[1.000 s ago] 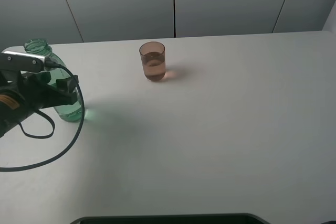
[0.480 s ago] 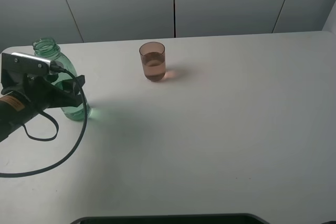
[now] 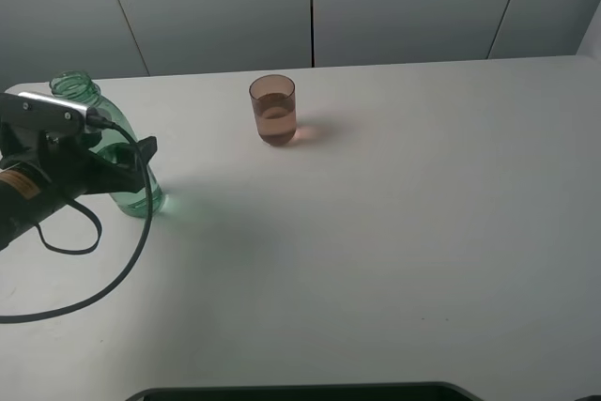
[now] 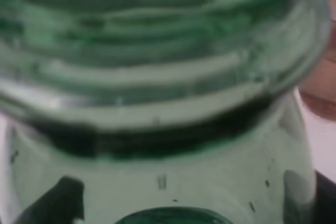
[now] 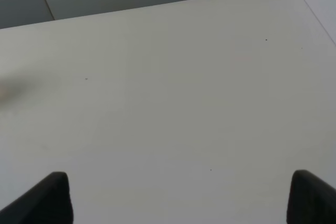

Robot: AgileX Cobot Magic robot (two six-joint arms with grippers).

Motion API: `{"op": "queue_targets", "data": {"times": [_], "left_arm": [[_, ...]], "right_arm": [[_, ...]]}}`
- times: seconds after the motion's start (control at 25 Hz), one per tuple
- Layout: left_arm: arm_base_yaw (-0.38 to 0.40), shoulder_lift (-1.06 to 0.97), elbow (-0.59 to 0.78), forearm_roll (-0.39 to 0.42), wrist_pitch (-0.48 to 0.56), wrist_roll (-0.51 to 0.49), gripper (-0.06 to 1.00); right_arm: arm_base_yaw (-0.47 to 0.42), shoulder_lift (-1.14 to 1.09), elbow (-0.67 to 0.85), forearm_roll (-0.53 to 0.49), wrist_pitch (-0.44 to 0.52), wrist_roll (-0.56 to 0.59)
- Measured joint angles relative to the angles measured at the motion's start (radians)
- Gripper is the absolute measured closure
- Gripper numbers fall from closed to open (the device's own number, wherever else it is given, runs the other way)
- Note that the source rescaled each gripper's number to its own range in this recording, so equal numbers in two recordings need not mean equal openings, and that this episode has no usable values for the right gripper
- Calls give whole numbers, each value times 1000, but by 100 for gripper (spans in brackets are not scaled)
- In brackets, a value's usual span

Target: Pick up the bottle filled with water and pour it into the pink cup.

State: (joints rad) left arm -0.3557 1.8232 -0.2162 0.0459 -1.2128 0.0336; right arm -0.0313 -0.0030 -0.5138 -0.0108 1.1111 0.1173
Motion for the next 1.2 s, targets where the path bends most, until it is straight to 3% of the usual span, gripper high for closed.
{"op": "queue_targets", "data": {"times": [0.44, 1.08, 1.2], "left_arm": [[0, -80, 0, 0, 4, -23, -1], [0, -362, -15, 12, 4, -49, -5], [0, -433, -65, 12, 62, -76, -5]], "right_arm": [[0, 0, 0, 0, 0, 2], [0, 0, 0, 0, 0, 2], [0, 0, 0, 0, 0, 2]]}}
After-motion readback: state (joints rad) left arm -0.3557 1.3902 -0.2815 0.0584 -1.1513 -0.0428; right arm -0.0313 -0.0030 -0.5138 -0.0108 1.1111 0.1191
